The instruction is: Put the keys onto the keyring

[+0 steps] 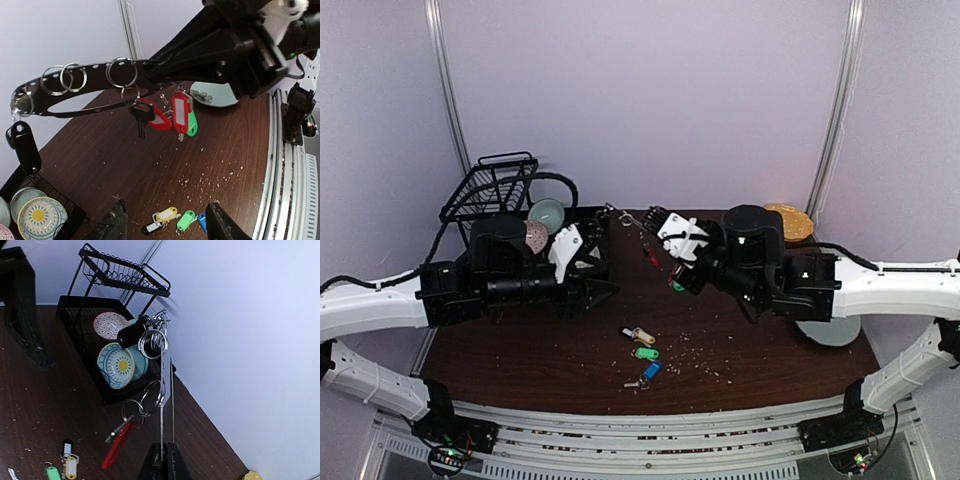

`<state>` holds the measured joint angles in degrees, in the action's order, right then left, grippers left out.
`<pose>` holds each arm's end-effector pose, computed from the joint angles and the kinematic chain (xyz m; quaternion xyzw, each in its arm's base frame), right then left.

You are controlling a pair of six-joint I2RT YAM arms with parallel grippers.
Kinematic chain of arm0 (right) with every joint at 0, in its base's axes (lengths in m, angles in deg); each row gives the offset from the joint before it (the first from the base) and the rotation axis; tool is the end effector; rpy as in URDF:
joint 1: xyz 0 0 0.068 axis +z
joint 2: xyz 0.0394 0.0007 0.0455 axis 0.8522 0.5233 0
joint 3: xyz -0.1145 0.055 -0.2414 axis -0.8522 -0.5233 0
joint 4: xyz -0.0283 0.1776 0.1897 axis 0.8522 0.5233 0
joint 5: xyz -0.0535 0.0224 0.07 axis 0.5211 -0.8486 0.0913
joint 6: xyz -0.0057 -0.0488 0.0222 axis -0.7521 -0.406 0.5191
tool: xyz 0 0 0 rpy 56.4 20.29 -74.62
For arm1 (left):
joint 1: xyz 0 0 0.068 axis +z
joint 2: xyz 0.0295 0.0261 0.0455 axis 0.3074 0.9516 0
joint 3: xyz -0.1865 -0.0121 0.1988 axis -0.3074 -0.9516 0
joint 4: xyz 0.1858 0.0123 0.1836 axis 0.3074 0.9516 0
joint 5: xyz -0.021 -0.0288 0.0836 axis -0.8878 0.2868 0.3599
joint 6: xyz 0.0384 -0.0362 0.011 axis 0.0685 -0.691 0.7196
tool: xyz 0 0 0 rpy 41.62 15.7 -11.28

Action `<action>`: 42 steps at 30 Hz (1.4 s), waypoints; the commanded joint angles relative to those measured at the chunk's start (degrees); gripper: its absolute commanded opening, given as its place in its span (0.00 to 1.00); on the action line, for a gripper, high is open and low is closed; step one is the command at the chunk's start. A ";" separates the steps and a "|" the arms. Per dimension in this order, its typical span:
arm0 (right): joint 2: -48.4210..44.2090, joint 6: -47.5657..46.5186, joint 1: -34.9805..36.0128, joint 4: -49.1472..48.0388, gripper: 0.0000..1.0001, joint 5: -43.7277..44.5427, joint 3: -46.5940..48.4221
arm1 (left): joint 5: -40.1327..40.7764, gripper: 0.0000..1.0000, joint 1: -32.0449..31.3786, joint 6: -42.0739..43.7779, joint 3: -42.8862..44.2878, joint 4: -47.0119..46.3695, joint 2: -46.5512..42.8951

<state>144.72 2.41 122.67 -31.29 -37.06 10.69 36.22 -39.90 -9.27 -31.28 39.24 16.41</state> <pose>0.1534 0.2878 0.3459 -0.4452 0.6021 0.0699 0.6591 0.1399 -0.2261 0.3150 0.3997 0.7034 -0.3087 0.5003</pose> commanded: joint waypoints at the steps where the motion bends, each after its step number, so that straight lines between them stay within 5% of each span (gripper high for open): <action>1: -2.12 -6.19 -6.71 -2.01 0.00 0.12 1.78 | -0.16 0.58 0.32 1.30 -1.28 -11.34 -2.12; 12: 1.49 -7.49 -19.70 -3.16 0.00 -3.27 -8.13 | 7.09 0.67 0.40 3.05 -2.12 -7.10 -2.35; 18: 5.54 -7.42 -20.00 -8.19 0.00 -7.87 -15.25 | 7.45 0.68 0.41 4.45 -1.27 -5.63 -1.35; 30: 17.17 -9.03 -21.20 -11.35 0.02 -0.21 -16.44 | 9.27 0.69 0.55 4.81 -1.29 -4.93 -0.62; 42: 15.71 -8.65 -22.51 -8.89 0.02 -2.81 -16.14 | 8.71 0.70 2.63 2.15 -3.70 -5.43 1.60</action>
<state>161.06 -6.61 100.51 -40.17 -41.06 -5.68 45.09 -38.48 -5.19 -33.31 35.19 16.24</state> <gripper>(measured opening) 0.048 0.701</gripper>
